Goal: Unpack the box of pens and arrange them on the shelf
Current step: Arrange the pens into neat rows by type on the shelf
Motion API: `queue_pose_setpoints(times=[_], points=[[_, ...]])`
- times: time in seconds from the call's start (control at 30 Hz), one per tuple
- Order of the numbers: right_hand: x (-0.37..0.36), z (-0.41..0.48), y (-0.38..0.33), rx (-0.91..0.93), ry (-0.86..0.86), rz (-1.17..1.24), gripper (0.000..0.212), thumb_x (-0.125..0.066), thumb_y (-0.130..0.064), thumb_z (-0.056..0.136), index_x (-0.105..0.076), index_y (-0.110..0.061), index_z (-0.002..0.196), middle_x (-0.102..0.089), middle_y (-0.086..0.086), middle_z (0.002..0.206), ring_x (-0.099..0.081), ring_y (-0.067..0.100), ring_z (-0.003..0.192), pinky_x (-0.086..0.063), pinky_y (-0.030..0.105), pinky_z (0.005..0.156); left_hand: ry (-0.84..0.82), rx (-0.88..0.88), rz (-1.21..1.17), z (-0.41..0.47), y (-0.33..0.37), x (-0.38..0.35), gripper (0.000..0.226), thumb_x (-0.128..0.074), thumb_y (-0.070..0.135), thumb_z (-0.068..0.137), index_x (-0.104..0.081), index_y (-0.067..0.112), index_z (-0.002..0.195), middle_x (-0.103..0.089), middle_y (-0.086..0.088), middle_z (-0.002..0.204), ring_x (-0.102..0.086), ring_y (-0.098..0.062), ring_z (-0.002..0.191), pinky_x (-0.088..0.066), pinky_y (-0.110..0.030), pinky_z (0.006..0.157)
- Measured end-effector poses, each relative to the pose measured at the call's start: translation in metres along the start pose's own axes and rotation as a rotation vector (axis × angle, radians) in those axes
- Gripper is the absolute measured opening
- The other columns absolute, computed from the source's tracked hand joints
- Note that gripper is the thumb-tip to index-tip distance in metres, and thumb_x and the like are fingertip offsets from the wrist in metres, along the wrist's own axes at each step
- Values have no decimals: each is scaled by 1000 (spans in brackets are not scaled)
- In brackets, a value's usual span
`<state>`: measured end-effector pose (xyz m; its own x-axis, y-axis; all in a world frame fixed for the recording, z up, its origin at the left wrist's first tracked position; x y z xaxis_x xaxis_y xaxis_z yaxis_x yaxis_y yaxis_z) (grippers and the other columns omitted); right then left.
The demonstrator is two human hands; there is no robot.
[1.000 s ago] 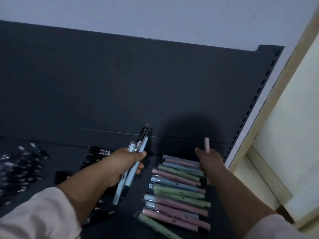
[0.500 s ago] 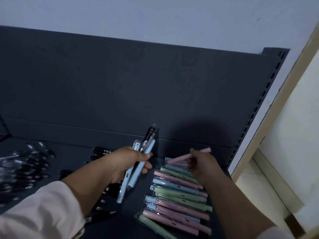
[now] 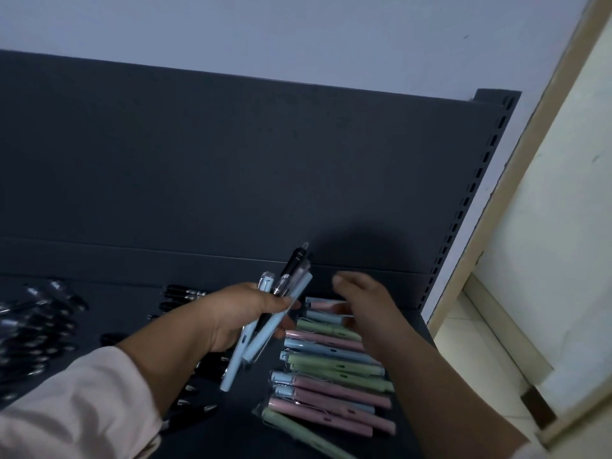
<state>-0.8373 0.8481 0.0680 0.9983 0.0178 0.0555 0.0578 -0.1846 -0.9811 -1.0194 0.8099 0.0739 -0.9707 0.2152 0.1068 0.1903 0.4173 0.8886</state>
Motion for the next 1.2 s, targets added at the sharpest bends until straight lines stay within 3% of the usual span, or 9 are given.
queue_pose_setpoints(times=[0.17,0.5,0.6,0.7,0.77,0.87,0.97,1.07,1.2], points=[[-36,-9,-7,-1,-211,105,9,-56,-14,95,-64,-15,99,-67,0,84,-59,11,70,-48,24,63,-79,-8,0,0,0,-8,21,-64,20,89,-66,3,102,-73,-16,87,-67,-25,76,-55,-34,76],[40,18,36,-229,179,385,8,-49,-5,97,-56,-1,95,-56,13,73,-54,19,62,-51,22,45,56,12,87,9,-12,16,22,-59,32,93,-68,16,104,-71,-3,75,-62,-15,67,-49,-28,65],[48,18,44,-242,220,236,21,-53,-7,96,-54,-2,116,-57,12,85,-59,24,72,-50,28,52,44,5,89,8,-10,15,21,-60,32,92,-69,18,104,-69,-1,70,-60,-13,62,-46,-25,58],[49,17,25,-65,274,-223,40,-58,-16,94,-48,-8,132,-60,7,100,-63,32,94,-51,34,68,14,-6,64,6,-7,11,21,-60,30,92,-69,15,105,-68,-3,70,-60,-13,61,-44,-24,53],[30,11,8,34,203,-261,35,-60,-22,93,-54,-12,126,-62,7,114,-63,25,96,-51,37,79,-9,-6,41,6,-6,8,22,-60,27,92,-68,13,107,-69,-4,72,-60,-12,61,-44,-24,52],[-26,-4,-3,-28,-138,-54,19,-57,-28,95,-63,-17,109,-68,0,109,-64,15,95,-48,30,79,-35,-3,8,6,-5,2,21,-61,22,92,-67,9,107,-70,-6,74,-61,-12,60,-43,-23,51],[-70,-13,-5,-87,-389,154,20,-52,-23,97,-64,-10,106,-69,7,101,-63,21,92,-49,41,85,-72,-14,1,5,-5,-3,11,-59,17,92,-64,10,98,-69,-7,73,-60,-14,60,-41,-24,51],[-88,-13,-4,-115,-412,243,18,-50,-14,97,-66,-8,104,-68,12,96,-60,22,80,-49,35,70,-99,6,-13,2,-10,-1,15,-57,20,94,-64,10,101,-68,-6,76,-62,-15,63,-46,-26,57],[-105,-11,-6,-113,-415,296,12,-54,-13,95,-66,-11,95,-72,5,86,-65,17,76,-51,29,71,-58,38,11,-6,-19,18,25,-55,29,95,-65,8,105,-72,-9,92,-68,-20,81,-54,-33,66]])
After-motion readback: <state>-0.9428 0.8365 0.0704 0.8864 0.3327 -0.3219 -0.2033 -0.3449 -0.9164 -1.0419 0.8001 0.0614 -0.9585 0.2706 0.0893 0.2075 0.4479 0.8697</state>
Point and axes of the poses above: each hand's wrist, its own z-axis towards the middle knuckle, its own x-axis out of the back of the hand, y = z × x, the point moved 8 cm from there along z, towards the middle knuckle
